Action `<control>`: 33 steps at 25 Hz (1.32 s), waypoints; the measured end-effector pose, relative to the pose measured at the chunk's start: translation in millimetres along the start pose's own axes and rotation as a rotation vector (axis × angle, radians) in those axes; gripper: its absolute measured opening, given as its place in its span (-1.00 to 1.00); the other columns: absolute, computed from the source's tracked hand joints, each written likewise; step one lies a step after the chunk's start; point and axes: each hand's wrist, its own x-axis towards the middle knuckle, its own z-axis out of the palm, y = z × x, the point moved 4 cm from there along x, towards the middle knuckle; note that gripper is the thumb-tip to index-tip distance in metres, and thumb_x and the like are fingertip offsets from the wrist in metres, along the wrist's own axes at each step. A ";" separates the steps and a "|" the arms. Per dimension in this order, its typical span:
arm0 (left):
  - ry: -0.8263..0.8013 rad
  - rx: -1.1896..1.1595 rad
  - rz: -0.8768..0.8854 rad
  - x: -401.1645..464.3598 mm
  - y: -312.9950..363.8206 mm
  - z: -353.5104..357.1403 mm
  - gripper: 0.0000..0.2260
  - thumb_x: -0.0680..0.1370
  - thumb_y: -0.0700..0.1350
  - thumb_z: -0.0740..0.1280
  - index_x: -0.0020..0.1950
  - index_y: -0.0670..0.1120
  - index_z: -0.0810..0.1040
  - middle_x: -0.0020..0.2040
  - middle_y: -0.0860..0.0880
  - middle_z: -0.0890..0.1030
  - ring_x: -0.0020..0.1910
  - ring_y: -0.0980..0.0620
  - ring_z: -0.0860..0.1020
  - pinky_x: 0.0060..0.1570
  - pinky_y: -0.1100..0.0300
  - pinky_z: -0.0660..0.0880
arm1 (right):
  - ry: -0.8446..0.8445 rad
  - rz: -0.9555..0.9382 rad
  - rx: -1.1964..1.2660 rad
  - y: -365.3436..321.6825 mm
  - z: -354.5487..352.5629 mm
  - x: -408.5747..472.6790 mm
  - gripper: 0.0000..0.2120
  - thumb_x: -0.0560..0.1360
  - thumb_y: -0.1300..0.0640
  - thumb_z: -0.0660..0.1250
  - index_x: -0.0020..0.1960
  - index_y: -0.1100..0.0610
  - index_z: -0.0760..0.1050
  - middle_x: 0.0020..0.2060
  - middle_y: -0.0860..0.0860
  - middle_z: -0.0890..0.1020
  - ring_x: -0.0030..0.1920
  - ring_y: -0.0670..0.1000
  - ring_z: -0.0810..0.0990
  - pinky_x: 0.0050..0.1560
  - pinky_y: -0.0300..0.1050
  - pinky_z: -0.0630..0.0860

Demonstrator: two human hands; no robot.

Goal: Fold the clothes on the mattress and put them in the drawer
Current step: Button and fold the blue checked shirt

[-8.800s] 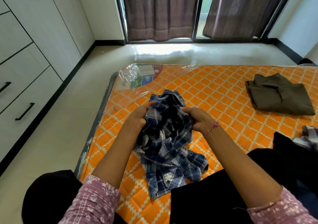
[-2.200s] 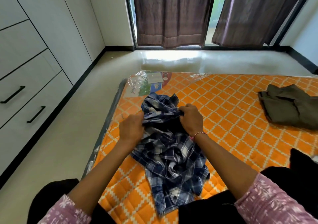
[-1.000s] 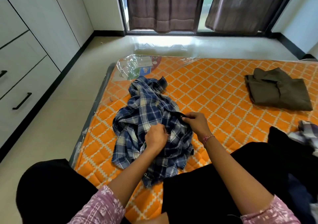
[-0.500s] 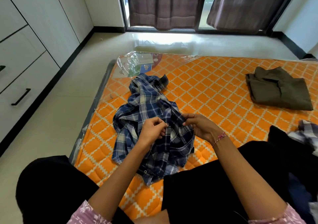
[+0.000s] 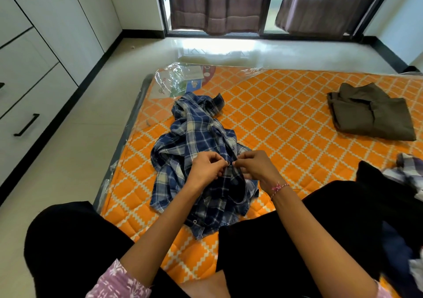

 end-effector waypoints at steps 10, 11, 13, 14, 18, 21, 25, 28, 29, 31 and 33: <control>0.112 0.019 0.037 2.0 -1.5 4.9 -0.84 0.51 -0.21 0.36 -0.27 -0.18 0.58 -0.37 -0.08 0.57 -0.38 0.06 0.52 -0.31 0.21 0.48 | 0.106 -0.124 0.018 5.9 8.8 -4.8 -0.76 0.47 0.32 0.36 -0.38 0.22 0.52 -0.45 0.03 0.53 -0.40 -0.04 0.50 -0.35 -0.17 0.48; 0.109 0.012 0.035 3.1 -0.8 4.6 -0.85 0.52 -0.21 0.36 -0.25 -0.18 0.58 -0.36 -0.08 0.57 -0.38 0.06 0.53 -0.32 0.23 0.49 | 0.074 -0.076 0.100 7.2 8.2 -2.8 -0.78 0.49 0.32 0.33 -0.33 0.29 0.51 -0.46 0.02 0.51 -0.40 -0.02 0.48 -0.37 -0.19 0.46; 0.101 0.006 0.038 6.1 1.6 3.0 -0.85 0.53 -0.21 0.36 -0.25 -0.15 0.58 -0.34 -0.06 0.58 -0.38 0.11 0.54 -0.35 0.32 0.50 | -0.003 -0.004 0.244 6.3 6.8 0.4 -0.87 0.52 0.34 0.28 -0.18 0.37 0.52 -0.54 -0.02 0.45 -0.50 -0.07 0.43 -0.48 -0.27 0.36; 0.092 0.011 0.042 8.0 3.2 2.8 -0.86 0.53 -0.22 0.36 -0.24 -0.15 0.58 -0.34 -0.06 0.59 -0.38 0.13 0.55 -0.36 0.35 0.49 | -0.024 0.003 0.255 4.2 5.4 1.4 -0.90 0.52 0.36 0.28 -0.16 0.38 0.52 -0.57 -0.03 0.47 -0.56 -0.12 0.43 -0.52 -0.32 0.35; 0.113 0.035 0.038 17.2 8.6 3.2 -0.91 0.54 -0.29 0.33 -0.13 -0.23 0.62 -0.26 -0.08 0.62 -0.33 0.10 0.59 -0.29 0.34 0.55 | -0.012 -0.114 0.128 -8.1 5.2 4.0 -0.89 0.47 0.36 0.37 -0.24 0.29 0.57 -0.37 0.13 0.61 -0.43 -0.07 0.63 -0.43 -0.29 0.53; 0.125 -0.013 -0.002 22.5 12.5 3.1 -0.84 0.56 -0.30 0.26 -0.12 -0.17 0.62 -0.24 -0.06 0.60 -0.27 0.05 0.59 -0.24 0.28 0.57 | 0.168 -0.264 -0.216 -18.2 10.4 6.4 -0.88 0.44 0.30 0.40 -0.28 0.29 0.60 -0.34 0.17 0.63 -0.33 0.06 0.62 -0.31 -0.15 0.59; 0.105 -0.182 -0.019 23.0 17.4 3.5 -0.79 0.53 -0.14 0.37 -0.31 -0.15 0.57 -0.36 -0.05 0.57 -0.37 0.08 0.55 -0.30 0.26 0.50 | 0.372 -0.392 -0.412 -29.7 18.3 5.5 -0.85 0.43 0.24 0.35 -0.31 0.23 0.57 -0.35 0.13 0.62 -0.38 0.01 0.49 -0.41 -0.23 0.32; 0.090 -0.288 -0.100 25.6 20.3 3.5 -0.87 0.51 -0.16 0.40 -0.21 -0.18 0.59 -0.27 -0.08 0.62 -0.34 0.10 0.58 -0.33 0.30 0.52 | 0.408 -0.436 -0.509 -30.8 22.4 6.9 -0.87 0.46 0.21 0.32 -0.24 0.25 0.55 -0.32 0.13 0.60 -0.34 0.07 0.49 -0.38 -0.12 0.38; 0.093 -0.322 -0.134 27.4 20.7 3.1 -0.86 0.52 -0.19 0.39 -0.23 -0.18 0.57 -0.29 -0.07 0.60 -0.37 0.11 0.56 -0.36 0.31 0.51 | 0.407 -0.463 -0.525 -31.6 22.4 7.3 -0.87 0.46 0.21 0.32 -0.21 0.26 0.56 -0.30 0.13 0.61 -0.30 0.08 0.51 -0.34 -0.07 0.42; 0.098 -0.312 -0.170 29.7 21.9 2.0 -0.83 0.54 -0.21 0.36 -0.26 -0.16 0.54 -0.33 -0.06 0.56 -0.39 0.10 0.52 -0.36 0.28 0.51 | 0.384 -0.501 -0.525 -31.9 20.1 9.5 -0.89 0.46 0.22 0.33 -0.19 0.26 0.57 -0.26 0.13 0.62 -0.25 0.08 0.54 -0.27 -0.06 0.44; 0.100 -0.184 -0.149 31.5 22.8 1.3 -0.81 0.55 -0.21 0.34 -0.27 -0.15 0.54 -0.31 -0.08 0.57 -0.34 0.06 0.53 -0.27 0.21 0.54 | 0.377 -0.525 -0.539 -28.7 19.0 10.6 -0.91 0.46 0.25 0.33 -0.18 0.25 0.57 -0.25 0.14 0.63 -0.24 0.08 0.55 -0.27 -0.09 0.42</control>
